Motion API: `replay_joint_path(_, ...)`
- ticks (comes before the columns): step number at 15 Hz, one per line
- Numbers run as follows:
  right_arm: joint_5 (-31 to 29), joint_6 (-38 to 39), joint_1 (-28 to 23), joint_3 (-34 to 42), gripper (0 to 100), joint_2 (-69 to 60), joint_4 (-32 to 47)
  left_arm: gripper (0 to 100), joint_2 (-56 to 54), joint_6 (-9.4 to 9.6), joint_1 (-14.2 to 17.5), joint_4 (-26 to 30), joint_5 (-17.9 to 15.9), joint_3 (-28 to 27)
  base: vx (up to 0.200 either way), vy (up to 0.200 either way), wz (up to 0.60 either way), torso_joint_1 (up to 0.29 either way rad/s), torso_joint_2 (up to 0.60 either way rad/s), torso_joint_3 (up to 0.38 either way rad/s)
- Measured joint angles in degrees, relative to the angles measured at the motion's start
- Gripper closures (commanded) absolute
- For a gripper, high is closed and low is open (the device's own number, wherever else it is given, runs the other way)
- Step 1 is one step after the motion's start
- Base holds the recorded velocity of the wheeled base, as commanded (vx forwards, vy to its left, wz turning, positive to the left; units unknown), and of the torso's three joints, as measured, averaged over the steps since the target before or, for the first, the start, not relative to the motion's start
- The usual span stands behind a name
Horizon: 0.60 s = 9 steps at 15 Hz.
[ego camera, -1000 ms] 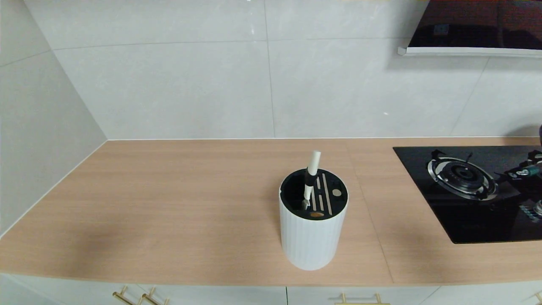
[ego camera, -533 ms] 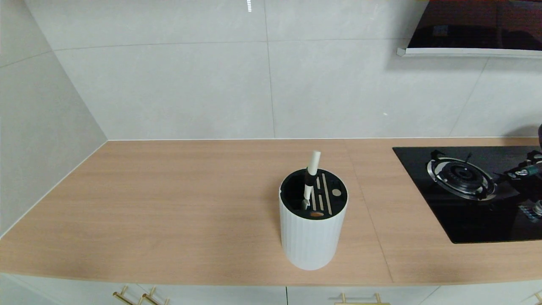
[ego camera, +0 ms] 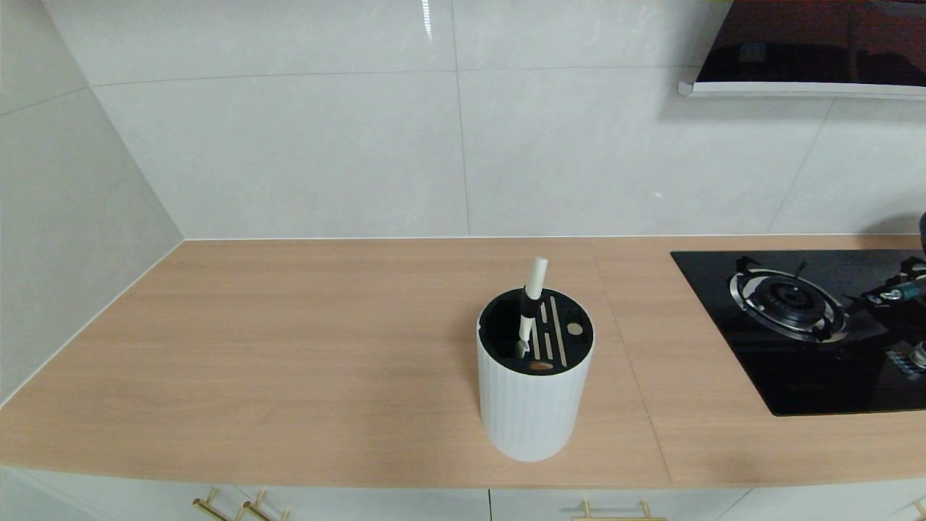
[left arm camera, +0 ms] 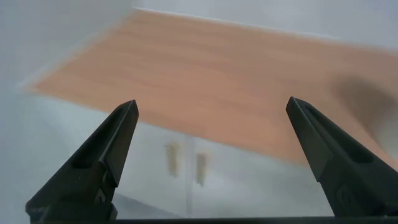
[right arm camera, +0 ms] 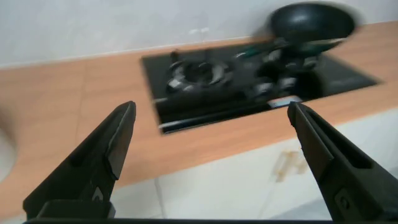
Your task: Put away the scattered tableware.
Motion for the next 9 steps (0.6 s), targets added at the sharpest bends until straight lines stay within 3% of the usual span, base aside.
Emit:
replay_joint_path(2,7.40,0.68,0.00,1.33,0,-0.09,1.40,0,-0.12,4.17,0.00,-0.63,-6.22,1.46,0.000,0.000,0.00,0.000,0.00,0.000)
replay_joint_path(3,9.78,0.66,0.00,1.51,0,-0.11,2.71,0,-0.12,4.97,-0.06,-0.77,-7.58,1.85,0.000,0.000,0.00,0.000,0.00,0.000)
replay_joint_path(5,13.21,-0.02,0.15,1.63,0,-0.13,3.43,0,0.09,5.03,-0.39,-1.26,-9.29,2.89,0.000,0.000,0.00,0.000,0.00,0.000)
replay_joint_path(9,13.30,0.06,0.28,1.84,0,-0.13,3.61,0,-0.02,4.30,-0.49,-1.26,-9.29,3.23,0.000,0.000,0.00,0.000,0.00,0.000)
